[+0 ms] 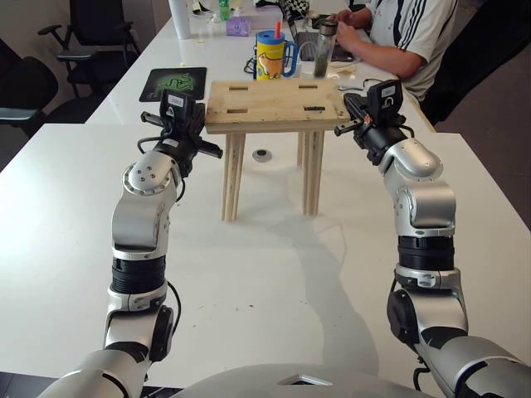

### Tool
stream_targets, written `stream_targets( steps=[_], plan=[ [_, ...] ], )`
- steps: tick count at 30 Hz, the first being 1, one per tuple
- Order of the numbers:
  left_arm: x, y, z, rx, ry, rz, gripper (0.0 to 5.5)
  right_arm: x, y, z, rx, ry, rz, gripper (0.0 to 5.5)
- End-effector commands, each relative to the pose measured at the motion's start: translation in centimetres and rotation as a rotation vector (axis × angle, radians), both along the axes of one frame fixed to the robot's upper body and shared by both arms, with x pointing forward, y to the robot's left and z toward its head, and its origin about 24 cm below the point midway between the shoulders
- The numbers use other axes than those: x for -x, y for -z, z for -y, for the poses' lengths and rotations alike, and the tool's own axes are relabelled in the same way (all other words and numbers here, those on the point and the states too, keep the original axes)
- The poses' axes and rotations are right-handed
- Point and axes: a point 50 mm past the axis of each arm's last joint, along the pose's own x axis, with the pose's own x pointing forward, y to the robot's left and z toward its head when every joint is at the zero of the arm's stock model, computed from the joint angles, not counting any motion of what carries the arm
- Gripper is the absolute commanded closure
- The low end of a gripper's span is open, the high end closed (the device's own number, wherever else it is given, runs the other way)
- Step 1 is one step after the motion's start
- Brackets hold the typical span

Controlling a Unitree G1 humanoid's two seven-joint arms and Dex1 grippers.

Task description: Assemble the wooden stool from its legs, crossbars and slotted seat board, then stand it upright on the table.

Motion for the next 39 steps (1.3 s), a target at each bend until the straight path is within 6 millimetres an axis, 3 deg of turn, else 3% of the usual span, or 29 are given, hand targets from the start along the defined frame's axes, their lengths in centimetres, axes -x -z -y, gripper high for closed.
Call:
stream_targets(
  steps=[1, 6, 12, 14, 18, 21, 24, 26, 29, 31, 33, 36, 39],
  plan=[
    [0.4, -0.8, 5.1, 0.061, 0.279, 0.012, 5.49, 0.3, -1.7, -5.4, -0.046, -0.252, 0.043, 5.5],
    [0.4, 2.6, 4.1, 0.009, 0.232, -0.077, 5.49, 0.1, 0.8, -4.6, 0.0, -0.192, -0.04, 5.5],
    [0.0, 2.9, 2.5, 0.035, 0.145, -0.079, 5.49, 0.2, 1.5, -4.0, 0.004, -0.152, -0.058, 5.5],
    [-0.1, 3.0, 2.3, 0.034, 0.135, -0.078, 5.49, 0.1, -0.1, -4.0, -0.046, -0.138, 0.004, 5.5],
    [-0.2, 3.0, 2.1, 0.038, 0.124, -0.076, 5.49, 0.8, -5.9, -4.0, -0.273, -0.155, 0.241, 5.5],
    [-0.1, 3.4, 1.3, 0.059, 0.085, -0.074, 5.49, 1.1, -6.8, -2.9, -0.318, -0.098, 0.314, 5.5],
    [0.1, 4.3, -0.3, 0.087, 0.007, -0.084, 5.49, 0.8, -3.6, -0.1, -0.265, 0.104, 0.279, 5.5],
    [0.6, 5.3, -1.1, 0.069, -0.03, -0.093, 5.49, 1.3, 0.0, 2.0, -0.181, 0.246, 0.23, 5.5],
    [1.9, 7.0, -2.4, 0.049, -0.072, -0.09, 5.49, 4.1, 7.0, 4.7, -0.026, 0.375, 0.113, 5.5],
    [2.9, 8.9, -3.1, 0.051, -0.108, -0.105, 5.49, 6.0, 11.1, 5.2, 0.1, 0.372, 0.045, 5.5],
    [3.9, 11.5, -3.2, 0.068, -0.126, -0.127, 5.49, 7.5, 14.6, 5.2, 0.111, 0.377, -0.047, 5.5],
    [5.0, 14.1, -2.7, 0.128, -0.142, -0.134, 5.49, 7.9, 16.9, 4.3, 0.076, 0.363, -0.111, 5.5],
    [5.1, 15.2, -2.0, 0.151, -0.148, -0.14, 5.49, 6.9, 16.5, 3.7, 0.02, 0.379, -0.094, 5.5]
  ],
)
